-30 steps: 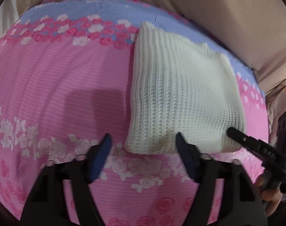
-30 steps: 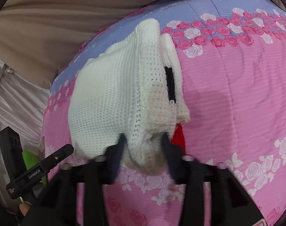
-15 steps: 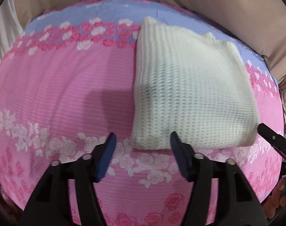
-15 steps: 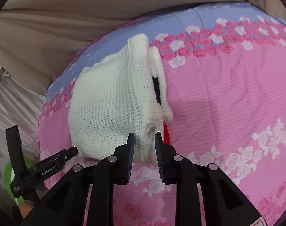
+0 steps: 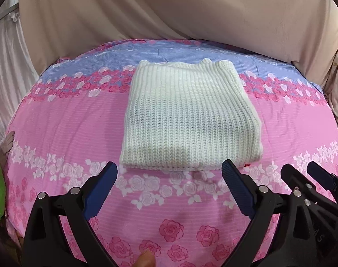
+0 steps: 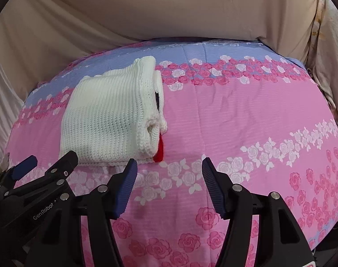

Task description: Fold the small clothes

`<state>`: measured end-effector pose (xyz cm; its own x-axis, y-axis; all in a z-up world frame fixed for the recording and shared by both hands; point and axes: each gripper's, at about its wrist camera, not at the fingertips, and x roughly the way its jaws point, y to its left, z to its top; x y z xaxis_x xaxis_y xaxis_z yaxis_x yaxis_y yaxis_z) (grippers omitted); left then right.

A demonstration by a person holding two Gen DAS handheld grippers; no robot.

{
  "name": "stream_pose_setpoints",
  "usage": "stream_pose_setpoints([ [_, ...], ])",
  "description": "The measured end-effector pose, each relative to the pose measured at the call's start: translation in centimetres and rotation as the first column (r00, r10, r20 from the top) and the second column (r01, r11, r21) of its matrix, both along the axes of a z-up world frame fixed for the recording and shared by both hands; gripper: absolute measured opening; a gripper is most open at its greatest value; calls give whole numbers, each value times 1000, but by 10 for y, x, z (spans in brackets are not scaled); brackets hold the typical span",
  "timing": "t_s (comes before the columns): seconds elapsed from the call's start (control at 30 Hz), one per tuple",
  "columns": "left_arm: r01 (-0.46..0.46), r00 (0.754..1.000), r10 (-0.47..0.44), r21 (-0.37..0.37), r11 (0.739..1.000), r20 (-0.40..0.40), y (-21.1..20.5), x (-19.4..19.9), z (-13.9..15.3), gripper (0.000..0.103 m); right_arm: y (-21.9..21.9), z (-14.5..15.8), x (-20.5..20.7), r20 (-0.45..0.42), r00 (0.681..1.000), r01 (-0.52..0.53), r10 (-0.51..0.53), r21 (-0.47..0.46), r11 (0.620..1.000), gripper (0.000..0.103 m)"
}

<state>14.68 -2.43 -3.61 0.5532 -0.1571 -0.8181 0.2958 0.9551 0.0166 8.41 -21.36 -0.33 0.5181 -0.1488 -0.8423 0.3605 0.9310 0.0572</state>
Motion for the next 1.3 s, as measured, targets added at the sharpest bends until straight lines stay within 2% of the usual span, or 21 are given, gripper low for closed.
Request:
stream_pose_setpoints([
  [0.27, -33, 999, 32, 22, 999, 37, 3, -14, 5, 93, 9, 2, -11, 3, 1000, -11, 11, -2, 1000, 60],
  [0.57, -37, 995, 29, 82, 996, 92, 3, -24, 11, 93, 15, 2, -18, 3, 1000, -13, 13, 1, 1000, 60],
  [1.3, -65, 997, 61, 83, 994, 55, 6, -25, 9, 93, 21, 2, -17, -7, 1000, -16, 16, -12, 1000, 60],
])
